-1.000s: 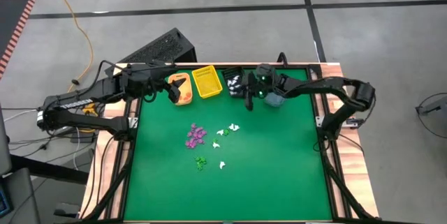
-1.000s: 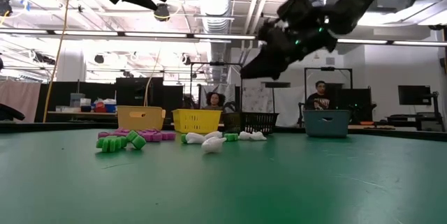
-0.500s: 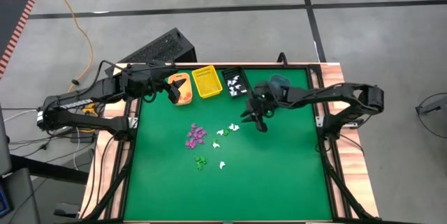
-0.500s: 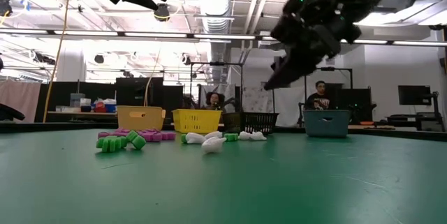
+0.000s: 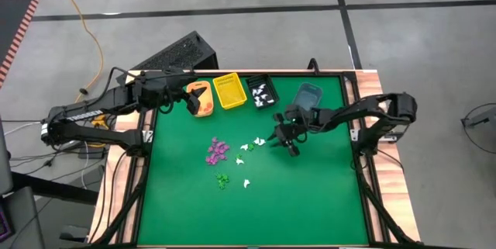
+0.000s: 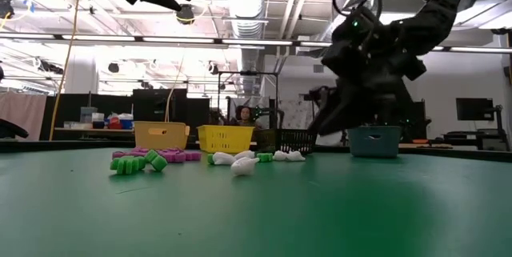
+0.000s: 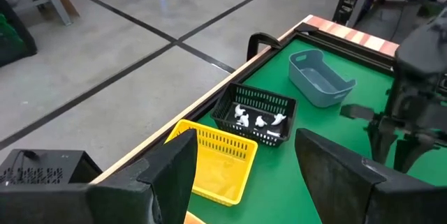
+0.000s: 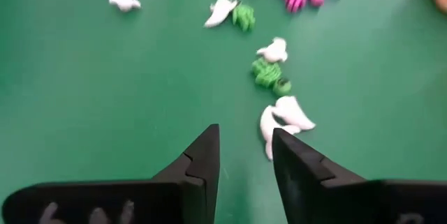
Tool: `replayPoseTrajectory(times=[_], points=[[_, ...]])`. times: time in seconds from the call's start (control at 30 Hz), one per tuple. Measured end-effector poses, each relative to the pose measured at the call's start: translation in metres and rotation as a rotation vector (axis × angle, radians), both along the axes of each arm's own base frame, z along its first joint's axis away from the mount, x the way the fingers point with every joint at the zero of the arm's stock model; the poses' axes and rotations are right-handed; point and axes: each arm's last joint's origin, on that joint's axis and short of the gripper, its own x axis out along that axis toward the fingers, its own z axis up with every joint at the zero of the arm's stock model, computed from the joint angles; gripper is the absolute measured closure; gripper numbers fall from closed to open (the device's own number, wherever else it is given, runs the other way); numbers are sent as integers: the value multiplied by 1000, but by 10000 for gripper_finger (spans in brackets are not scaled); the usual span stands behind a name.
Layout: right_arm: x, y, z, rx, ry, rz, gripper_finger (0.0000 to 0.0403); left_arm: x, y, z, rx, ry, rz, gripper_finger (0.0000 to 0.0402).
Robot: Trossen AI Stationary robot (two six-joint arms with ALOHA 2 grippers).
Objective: Sort Halloween decoration
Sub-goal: Put the white ghost toy into the black bin
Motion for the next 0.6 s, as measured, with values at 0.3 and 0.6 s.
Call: replayPoseTrajectory(times=[0.3, 0.6], points=[[18, -3, -6, -53, 23, -146, 186, 0, 0, 0, -7, -1, 4, 170], [21, 3, -7, -73, 8, -40, 155, -1, 0, -1, 1, 8, 21, 170]])
